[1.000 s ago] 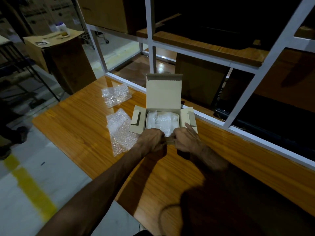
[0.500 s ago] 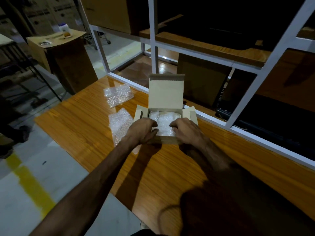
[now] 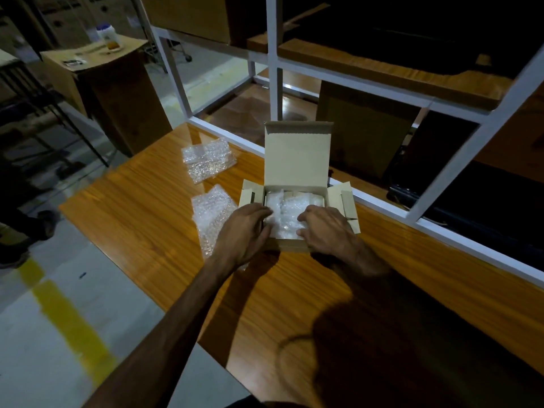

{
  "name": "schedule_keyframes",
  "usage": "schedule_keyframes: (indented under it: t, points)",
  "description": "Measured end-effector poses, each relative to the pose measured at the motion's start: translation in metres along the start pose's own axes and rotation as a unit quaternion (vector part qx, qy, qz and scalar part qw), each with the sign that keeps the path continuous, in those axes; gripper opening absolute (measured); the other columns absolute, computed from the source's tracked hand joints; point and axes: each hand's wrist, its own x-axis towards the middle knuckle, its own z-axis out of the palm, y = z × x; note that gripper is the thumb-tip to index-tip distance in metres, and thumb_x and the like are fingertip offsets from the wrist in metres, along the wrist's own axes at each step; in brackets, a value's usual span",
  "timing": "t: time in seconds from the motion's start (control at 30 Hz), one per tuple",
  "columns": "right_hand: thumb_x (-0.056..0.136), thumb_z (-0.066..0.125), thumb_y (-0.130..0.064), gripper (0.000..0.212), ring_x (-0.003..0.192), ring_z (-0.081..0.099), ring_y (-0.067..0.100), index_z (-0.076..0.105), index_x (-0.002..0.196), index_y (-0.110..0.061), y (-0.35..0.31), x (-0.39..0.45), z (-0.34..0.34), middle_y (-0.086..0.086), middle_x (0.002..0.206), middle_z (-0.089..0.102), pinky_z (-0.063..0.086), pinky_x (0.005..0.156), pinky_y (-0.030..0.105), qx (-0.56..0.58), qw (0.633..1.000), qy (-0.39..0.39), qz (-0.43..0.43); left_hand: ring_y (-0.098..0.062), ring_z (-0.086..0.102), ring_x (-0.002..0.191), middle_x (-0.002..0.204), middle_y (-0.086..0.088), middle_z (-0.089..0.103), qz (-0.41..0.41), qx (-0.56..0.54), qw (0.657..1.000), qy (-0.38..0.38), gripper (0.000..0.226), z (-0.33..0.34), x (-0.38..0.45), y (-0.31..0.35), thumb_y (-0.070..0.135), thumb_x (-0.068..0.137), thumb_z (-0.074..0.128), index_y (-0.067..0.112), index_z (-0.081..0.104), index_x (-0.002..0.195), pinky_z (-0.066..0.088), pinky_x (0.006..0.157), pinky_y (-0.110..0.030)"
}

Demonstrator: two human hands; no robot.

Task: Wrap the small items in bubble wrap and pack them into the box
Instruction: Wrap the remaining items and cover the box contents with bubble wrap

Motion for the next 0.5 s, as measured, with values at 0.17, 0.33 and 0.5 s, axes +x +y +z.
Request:
schedule_keyframes:
  t: [0.17, 0.33, 0.5]
  points:
    - [0.102, 0.065, -0.025, 0.022, 0.115, 0.062, 0.019, 0.078, 0.117, -0.018, -0.02, -0.025, 0.027, 0.001, 0.125, 0.067, 0.045, 0.11, 0.042, 0.087, 0.984, 0.157, -0.003, -0.017, 0.061, 0.12, 0.126, -0.003, 0.072, -0.106, -0.071, 0.987, 0.097, 0.028, -0.006, -0.06, -0.029, 0.025, 0.102, 0.062, 0.012, 0.075, 0.122, 0.048, 0.102, -0.034]
    - [0.099, 0.064, -0.021, 0.017, 0.11, 0.057, 0.017, 0.079, 0.107, -0.021, -0.081, -0.047, 0.051, -0.007, 0.117, 0.062, 0.051, 0.097, 0.04, 0.178, 0.964, 0.196, 0.017, -0.024, 0.056, 0.122, 0.129, -0.008, 0.07, -0.204, -0.017, 0.977, 0.064, 0.034, -0.003, -0.105, -0.069, 0.028, 0.1, 0.058, 0.01, 0.075, 0.123, 0.048, 0.101, -0.045]
    - [0.1, 0.059, -0.027, 0.019, 0.111, 0.056, 0.013, 0.075, 0.11, -0.031, -0.12, -0.049, 0.071, -0.013, 0.119, 0.057, 0.054, 0.089, 0.039, 0.245, 0.959, 0.14, 0.007, -0.025, 0.055, 0.125, 0.134, -0.01, 0.066, -0.258, -0.026, 0.964, 0.061, 0.031, -0.008, -0.092, -0.098, 0.027, 0.103, 0.06, 0.012, 0.072, 0.127, 0.048, 0.104, -0.046]
